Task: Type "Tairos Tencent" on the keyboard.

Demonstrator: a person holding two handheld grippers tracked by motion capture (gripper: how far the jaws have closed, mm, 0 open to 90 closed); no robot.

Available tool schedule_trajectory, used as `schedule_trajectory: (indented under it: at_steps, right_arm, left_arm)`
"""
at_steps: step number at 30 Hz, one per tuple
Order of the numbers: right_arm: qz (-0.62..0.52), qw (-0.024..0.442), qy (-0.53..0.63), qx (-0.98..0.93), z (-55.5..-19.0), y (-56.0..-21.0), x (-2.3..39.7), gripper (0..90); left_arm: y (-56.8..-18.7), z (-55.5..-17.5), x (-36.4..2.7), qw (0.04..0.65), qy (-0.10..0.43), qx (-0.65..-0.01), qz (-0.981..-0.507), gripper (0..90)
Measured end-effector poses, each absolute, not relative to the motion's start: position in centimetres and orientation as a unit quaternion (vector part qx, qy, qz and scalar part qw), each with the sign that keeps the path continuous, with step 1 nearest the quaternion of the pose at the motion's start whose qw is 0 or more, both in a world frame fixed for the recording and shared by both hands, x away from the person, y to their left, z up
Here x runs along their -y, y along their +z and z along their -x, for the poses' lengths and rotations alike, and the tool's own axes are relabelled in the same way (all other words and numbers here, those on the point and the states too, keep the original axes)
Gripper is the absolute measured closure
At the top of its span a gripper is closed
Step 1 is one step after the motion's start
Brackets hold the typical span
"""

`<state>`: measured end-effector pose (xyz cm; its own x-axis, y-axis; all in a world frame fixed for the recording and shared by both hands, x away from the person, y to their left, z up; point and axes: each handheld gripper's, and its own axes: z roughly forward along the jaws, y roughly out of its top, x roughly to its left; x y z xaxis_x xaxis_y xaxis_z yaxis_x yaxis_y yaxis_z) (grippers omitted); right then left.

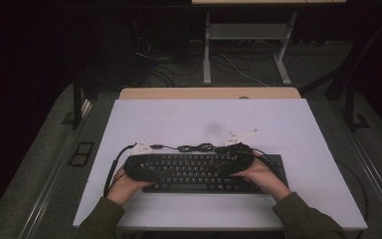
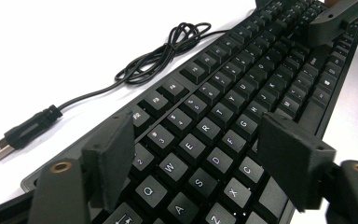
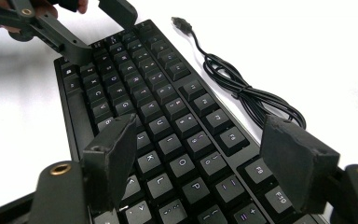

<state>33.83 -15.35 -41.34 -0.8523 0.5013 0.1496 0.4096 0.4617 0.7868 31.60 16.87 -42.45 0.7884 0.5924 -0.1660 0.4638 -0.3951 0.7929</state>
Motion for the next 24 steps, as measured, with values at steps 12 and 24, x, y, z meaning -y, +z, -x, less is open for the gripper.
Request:
schedule_trajectory:
  at_steps: [12,24]
  right_arm:
    - [-0.264,0.052,0.444,-0.855,-33.8,-41.4,15.2,26.7]
    - [-0.264,0.050,0.441,-0.856,-33.8,-41.5,15.0,26.5]
  left_arm:
    - [-42.7,-32.4,-16.5,0.448,0.052,-0.307,-0.838,82.5]
    - [-42.8,-32.9,-14.6,0.444,0.048,-0.297,-0.844,89.4]
